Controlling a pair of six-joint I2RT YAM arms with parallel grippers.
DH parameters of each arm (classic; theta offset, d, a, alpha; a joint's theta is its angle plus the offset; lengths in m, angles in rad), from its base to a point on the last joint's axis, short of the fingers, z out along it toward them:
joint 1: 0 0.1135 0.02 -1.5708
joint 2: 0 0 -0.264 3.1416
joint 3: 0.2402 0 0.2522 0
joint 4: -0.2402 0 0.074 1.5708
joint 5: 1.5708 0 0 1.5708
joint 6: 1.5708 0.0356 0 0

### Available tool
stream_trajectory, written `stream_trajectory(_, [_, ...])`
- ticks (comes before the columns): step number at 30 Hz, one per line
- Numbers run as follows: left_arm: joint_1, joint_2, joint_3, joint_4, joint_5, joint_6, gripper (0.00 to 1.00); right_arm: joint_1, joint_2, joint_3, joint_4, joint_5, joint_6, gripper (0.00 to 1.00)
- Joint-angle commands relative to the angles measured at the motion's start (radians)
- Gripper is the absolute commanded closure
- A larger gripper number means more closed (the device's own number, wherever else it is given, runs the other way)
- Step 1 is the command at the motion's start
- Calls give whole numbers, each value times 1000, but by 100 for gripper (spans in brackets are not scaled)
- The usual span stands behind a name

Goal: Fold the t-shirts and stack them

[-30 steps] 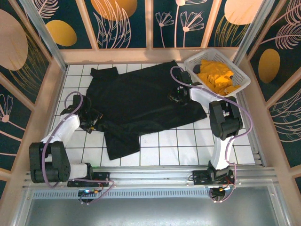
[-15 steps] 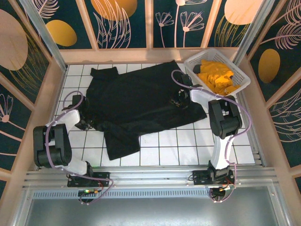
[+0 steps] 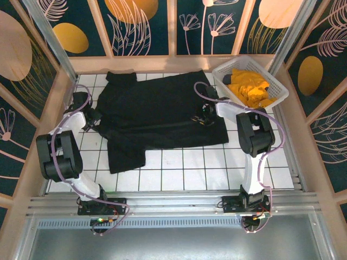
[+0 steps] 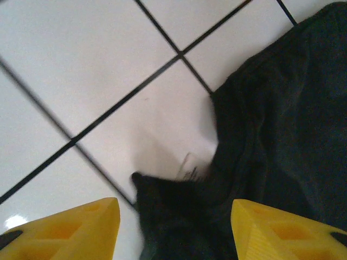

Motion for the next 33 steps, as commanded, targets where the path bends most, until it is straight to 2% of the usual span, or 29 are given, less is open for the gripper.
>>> stream_trajectory(1, [-84,-153,-69,-211,-93,-70,44,0,-132,-26,-40,58,-42,57])
stream_trajectory(6, [-280,-393,-352,-346,20,-265,48,-3,-256,-104,-45,79,-55,53])
stream_trajectory(11, [-384,-538,-482,-481,97,-357,45,1,-312,-153,-42,27,-49,50])
stream_trajectory(14, [-392,-528,-500,-490,99,-344,42,10,-335,-179,-30,14,-53,50])
stream_trajectory(17, [-395,-474,-508,-416,131,-350,40,10,-352,-204,-22,7,-55,50])
stream_trajectory(25, [-402,-339,-512,-219,133,-399,45,10,-403,-261,-30,4,-60,49])
stream_trajectory(28, [-407,-272,-508,-172,122,-389,56,6,-428,-293,-31,8,-54,49])
stream_trajectory(31, [-427,-257,-499,-163,139,-398,86,-2,-449,-321,-38,15,-44,49])
stream_trajectory(32, [-445,-271,-489,-181,144,-409,100,-8,-457,-330,-43,27,-38,49])
stream_trajectory(33, [-467,-293,-478,-210,151,-425,100,-15,-463,-339,-50,44,-33,50])
